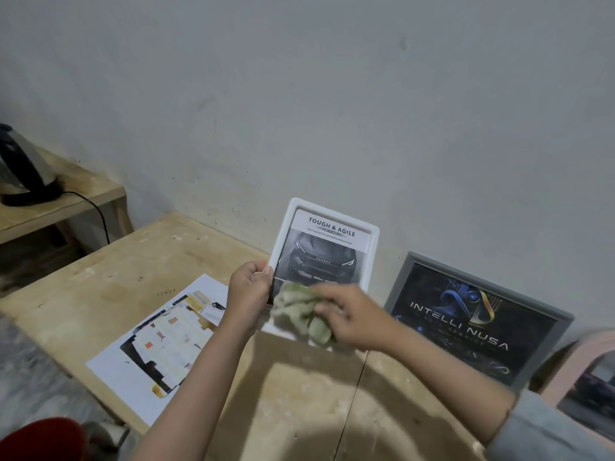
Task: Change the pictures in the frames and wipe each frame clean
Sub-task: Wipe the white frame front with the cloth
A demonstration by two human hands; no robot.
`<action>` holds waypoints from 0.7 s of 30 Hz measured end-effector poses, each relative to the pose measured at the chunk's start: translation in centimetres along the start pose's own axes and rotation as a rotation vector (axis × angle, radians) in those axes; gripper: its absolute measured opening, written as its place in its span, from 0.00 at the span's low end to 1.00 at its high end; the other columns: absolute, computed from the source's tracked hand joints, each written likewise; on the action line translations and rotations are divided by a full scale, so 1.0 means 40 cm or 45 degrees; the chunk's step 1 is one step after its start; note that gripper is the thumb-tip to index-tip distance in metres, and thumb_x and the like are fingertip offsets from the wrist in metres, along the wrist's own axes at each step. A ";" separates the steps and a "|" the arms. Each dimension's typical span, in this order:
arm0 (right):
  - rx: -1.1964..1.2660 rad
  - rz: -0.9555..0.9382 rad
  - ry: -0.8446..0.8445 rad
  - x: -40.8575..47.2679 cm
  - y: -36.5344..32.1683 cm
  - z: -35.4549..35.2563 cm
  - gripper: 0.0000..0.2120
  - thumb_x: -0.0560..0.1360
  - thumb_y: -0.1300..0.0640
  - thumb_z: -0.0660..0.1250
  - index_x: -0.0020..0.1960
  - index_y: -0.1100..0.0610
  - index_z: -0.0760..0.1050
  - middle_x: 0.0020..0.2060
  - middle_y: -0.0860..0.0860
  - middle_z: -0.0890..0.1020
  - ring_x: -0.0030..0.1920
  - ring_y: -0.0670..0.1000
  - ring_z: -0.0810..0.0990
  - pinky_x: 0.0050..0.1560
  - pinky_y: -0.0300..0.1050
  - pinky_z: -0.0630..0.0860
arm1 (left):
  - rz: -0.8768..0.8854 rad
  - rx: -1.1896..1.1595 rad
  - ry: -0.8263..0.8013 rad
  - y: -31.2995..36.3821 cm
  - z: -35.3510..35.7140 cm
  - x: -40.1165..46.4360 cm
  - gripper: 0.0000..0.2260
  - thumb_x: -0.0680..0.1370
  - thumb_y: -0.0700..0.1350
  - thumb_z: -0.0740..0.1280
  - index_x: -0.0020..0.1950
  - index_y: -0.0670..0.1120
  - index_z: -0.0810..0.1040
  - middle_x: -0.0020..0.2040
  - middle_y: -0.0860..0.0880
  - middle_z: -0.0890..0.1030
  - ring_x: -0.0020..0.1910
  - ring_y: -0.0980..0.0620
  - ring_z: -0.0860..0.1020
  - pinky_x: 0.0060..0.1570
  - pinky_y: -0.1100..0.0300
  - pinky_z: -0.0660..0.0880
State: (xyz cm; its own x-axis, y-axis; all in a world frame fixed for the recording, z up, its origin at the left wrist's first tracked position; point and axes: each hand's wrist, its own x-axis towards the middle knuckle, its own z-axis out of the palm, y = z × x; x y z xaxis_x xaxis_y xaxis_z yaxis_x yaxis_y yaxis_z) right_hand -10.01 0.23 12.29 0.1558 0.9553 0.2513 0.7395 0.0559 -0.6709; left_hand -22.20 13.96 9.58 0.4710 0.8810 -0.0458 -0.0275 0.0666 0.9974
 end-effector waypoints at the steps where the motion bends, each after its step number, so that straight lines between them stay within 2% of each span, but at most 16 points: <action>1: -0.098 -0.047 0.150 0.017 0.005 -0.030 0.17 0.72 0.61 0.59 0.58 0.58 0.79 0.48 0.46 0.82 0.48 0.41 0.78 0.51 0.37 0.75 | -0.003 0.006 -0.003 0.004 -0.003 0.003 0.09 0.75 0.46 0.64 0.43 0.40 0.76 0.34 0.43 0.75 0.34 0.48 0.72 0.38 0.56 0.70; 3: -0.381 -0.212 0.432 0.055 0.028 -0.080 0.19 0.72 0.62 0.60 0.62 0.60 0.76 0.54 0.52 0.82 0.53 0.47 0.78 0.53 0.44 0.76 | 0.042 0.029 -0.034 0.011 -0.001 0.004 0.08 0.75 0.46 0.64 0.41 0.43 0.75 0.31 0.47 0.75 0.32 0.50 0.73 0.37 0.61 0.70; 4: -0.520 -0.269 0.503 0.074 0.043 -0.097 0.21 0.72 0.65 0.61 0.65 0.61 0.74 0.58 0.54 0.80 0.58 0.50 0.77 0.56 0.47 0.76 | 0.078 0.052 -0.059 0.015 0.003 -0.001 0.07 0.76 0.45 0.64 0.40 0.44 0.75 0.29 0.50 0.74 0.31 0.52 0.72 0.35 0.63 0.69; 6: -0.808 -0.333 0.489 0.111 0.069 -0.122 0.28 0.70 0.70 0.61 0.70 0.63 0.68 0.68 0.58 0.71 0.69 0.55 0.70 0.65 0.54 0.71 | 0.181 0.113 -0.090 0.013 0.015 -0.008 0.07 0.75 0.47 0.63 0.42 0.45 0.75 0.30 0.46 0.75 0.31 0.50 0.73 0.34 0.60 0.70; 8: -0.994 -0.333 0.417 0.134 0.078 -0.122 0.35 0.65 0.72 0.62 0.73 0.64 0.63 0.72 0.61 0.64 0.73 0.58 0.62 0.68 0.58 0.64 | 0.277 0.132 -0.111 0.008 0.024 -0.015 0.11 0.73 0.51 0.62 0.45 0.44 0.77 0.36 0.36 0.78 0.34 0.40 0.75 0.39 0.50 0.74; 10: -1.032 -0.354 0.372 0.140 0.077 -0.102 0.38 0.62 0.73 0.62 0.72 0.65 0.62 0.73 0.62 0.63 0.73 0.59 0.61 0.67 0.60 0.63 | 0.318 0.112 -0.095 0.006 0.023 -0.014 0.13 0.74 0.51 0.61 0.47 0.43 0.77 0.37 0.33 0.78 0.34 0.38 0.76 0.39 0.45 0.76; 13: -0.997 -0.457 0.314 0.121 0.082 -0.052 0.36 0.62 0.71 0.61 0.71 0.67 0.65 0.71 0.63 0.65 0.72 0.60 0.64 0.66 0.61 0.63 | 0.299 0.042 -0.086 0.013 0.018 -0.003 0.08 0.76 0.45 0.62 0.45 0.41 0.77 0.29 0.45 0.75 0.29 0.51 0.72 0.34 0.58 0.70; 15: -0.939 -0.480 0.279 0.096 0.089 -0.011 0.36 0.62 0.71 0.63 0.70 0.66 0.65 0.72 0.62 0.65 0.72 0.59 0.63 0.66 0.64 0.63 | 0.221 -0.019 -0.100 0.013 0.016 0.014 0.09 0.74 0.46 0.63 0.45 0.40 0.77 0.33 0.42 0.77 0.32 0.49 0.74 0.36 0.58 0.72; 17: -0.878 -0.478 0.216 0.064 0.097 0.031 0.36 0.63 0.71 0.65 0.71 0.64 0.64 0.72 0.60 0.64 0.73 0.58 0.61 0.66 0.67 0.62 | 0.106 -0.110 -0.113 0.016 0.020 0.022 0.05 0.75 0.42 0.65 0.44 0.41 0.76 0.36 0.40 0.78 0.34 0.47 0.76 0.36 0.58 0.75; 19: -0.826 -0.505 0.136 0.035 0.101 0.061 0.33 0.67 0.69 0.64 0.71 0.62 0.64 0.72 0.59 0.65 0.73 0.57 0.62 0.65 0.69 0.62 | 0.003 -0.186 -0.105 0.013 0.029 0.025 0.06 0.79 0.38 0.63 0.42 0.42 0.74 0.34 0.42 0.76 0.32 0.49 0.74 0.31 0.62 0.73; 21: -0.757 -0.528 0.074 0.016 0.103 0.080 0.32 0.67 0.70 0.64 0.71 0.61 0.65 0.71 0.58 0.67 0.72 0.56 0.64 0.64 0.70 0.65 | -0.032 -0.183 -0.084 0.012 0.039 0.024 0.09 0.81 0.37 0.60 0.41 0.42 0.73 0.32 0.46 0.73 0.28 0.53 0.70 0.26 0.65 0.70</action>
State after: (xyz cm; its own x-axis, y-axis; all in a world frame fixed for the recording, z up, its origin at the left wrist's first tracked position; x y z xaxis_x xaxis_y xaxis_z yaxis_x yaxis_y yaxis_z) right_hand -8.95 1.98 7.46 -0.1918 0.8719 0.4505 0.9737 0.2265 -0.0238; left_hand -20.39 14.11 10.12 0.5297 0.8459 -0.0624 -0.1384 0.1587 0.9776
